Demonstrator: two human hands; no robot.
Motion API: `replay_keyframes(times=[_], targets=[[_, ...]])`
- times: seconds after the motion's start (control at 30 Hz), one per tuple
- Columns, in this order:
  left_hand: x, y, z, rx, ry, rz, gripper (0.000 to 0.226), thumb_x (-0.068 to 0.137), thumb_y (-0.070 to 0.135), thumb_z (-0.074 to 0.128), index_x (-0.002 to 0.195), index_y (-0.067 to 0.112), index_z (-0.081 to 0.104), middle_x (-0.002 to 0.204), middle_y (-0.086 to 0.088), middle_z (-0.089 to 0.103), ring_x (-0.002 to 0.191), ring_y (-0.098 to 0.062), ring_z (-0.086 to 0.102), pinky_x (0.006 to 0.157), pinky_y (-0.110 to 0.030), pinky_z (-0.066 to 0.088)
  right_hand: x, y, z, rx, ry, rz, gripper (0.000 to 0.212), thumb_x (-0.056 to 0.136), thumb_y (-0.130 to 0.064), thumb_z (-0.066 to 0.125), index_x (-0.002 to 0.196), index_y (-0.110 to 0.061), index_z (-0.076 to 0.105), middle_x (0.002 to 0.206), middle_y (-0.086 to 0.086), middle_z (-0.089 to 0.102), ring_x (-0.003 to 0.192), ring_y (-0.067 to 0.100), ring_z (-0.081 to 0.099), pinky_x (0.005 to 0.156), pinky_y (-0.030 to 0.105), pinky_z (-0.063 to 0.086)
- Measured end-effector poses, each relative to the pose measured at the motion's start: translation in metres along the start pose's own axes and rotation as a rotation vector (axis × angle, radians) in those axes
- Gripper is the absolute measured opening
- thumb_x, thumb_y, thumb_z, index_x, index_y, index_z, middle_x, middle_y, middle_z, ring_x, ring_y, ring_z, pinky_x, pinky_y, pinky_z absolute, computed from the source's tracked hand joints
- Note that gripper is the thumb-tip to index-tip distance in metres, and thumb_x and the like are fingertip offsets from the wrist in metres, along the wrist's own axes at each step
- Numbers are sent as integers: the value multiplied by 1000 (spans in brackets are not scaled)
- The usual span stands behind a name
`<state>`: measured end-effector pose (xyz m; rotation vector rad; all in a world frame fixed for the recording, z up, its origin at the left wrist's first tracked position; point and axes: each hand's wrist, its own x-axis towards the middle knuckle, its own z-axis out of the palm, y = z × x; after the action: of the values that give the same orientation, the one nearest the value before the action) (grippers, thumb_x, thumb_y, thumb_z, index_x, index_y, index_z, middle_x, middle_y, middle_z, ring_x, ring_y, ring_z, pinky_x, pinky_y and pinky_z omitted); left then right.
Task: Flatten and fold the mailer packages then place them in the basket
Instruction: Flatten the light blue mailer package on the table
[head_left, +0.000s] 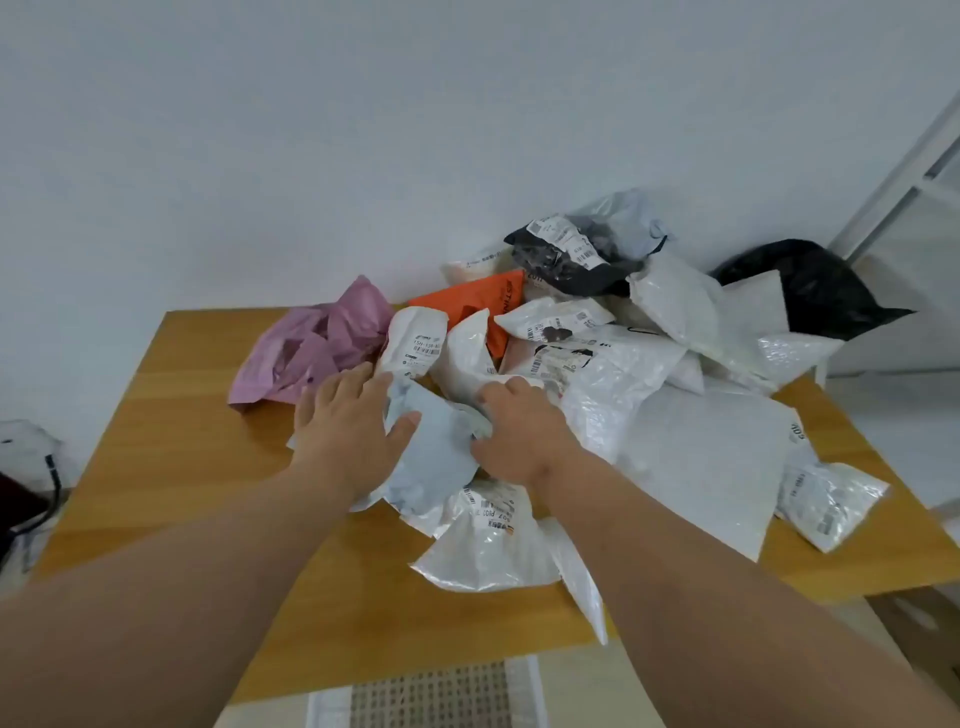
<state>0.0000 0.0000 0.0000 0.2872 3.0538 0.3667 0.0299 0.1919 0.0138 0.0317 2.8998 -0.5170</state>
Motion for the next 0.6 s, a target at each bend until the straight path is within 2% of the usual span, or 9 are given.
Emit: replay_keyframes(times=[0.07, 0.17, 0.23, 0.3, 0.37, 0.47, 0.6], targets=[[-2, -14, 1, -66, 15, -63, 66, 95, 62, 35, 151, 30, 26, 160, 4, 22, 148, -23, 14, 120, -47, 11, 4, -12, 7, 64, 12, -77, 71, 81, -35, 65, 145, -27, 36, 144, 4, 37, 132, 29, 34, 108, 46, 35], [-2, -38, 8, -153, 15, -146, 66, 94, 63, 38, 150, 29, 29, 159, 2, 24, 146, -26, 18, 119, -48, 15, 7, -31, 24, 21, -126, -87, 97, 75, -45, 70, 153, -38, 12, 161, 1, 11, 146, 31, 12, 118, 50, 17], [-2, -53, 15, -195, -7, -201, 67, 93, 64, 38, 149, 28, 32, 157, -1, 28, 145, -29, 22, 118, -50, 19, 10, -37, 38, -79, -184, -75, 111, 71, -54, 74, 153, -41, 0, 163, 1, -2, 149, 31, 1, 119, 54, 9], [-2, -69, 21, -234, -51, -230, 69, 91, 67, 37, 147, 27, 35, 154, -4, 33, 141, -32, 27, 115, -52, 24, 11, -40, 51, -150, -171, -60, 115, 70, -58, 74, 152, -40, -4, 163, 1, -2, 149, 32, 0, 118, 57, 7], [-5, -84, 27, -290, -112, -219, 74, 88, 71, 36, 149, 29, 33, 154, -5, 34, 141, -32, 28, 114, -52, 25, 11, -45, 62, -183, -70, -57, 104, 76, -51, 70, 153, -37, 2, 161, 2, 8, 147, 33, 10, 118, 56, 11], [-13, -95, 28, -387, -161, -225, 73, 89, 69, 40, 150, 31, 29, 156, -3, 29, 143, -30, 26, 115, -52, 25, 8, -53, 68, -142, 109, -66, 75, 84, -26, 59, 150, -30, 22, 152, 0, 30, 139, 30, 28, 116, 46, 22], [-17, -108, 27, -471, -132, -207, 79, 82, 78, 36, 148, 34, 34, 153, -1, 35, 138, -29, 34, 111, -54, 32, 5, -70, 64, -59, 273, -38, 63, 83, -14, 54, 144, -23, 38, 138, 5, 46, 123, 33, 43, 104, 42, 33]])
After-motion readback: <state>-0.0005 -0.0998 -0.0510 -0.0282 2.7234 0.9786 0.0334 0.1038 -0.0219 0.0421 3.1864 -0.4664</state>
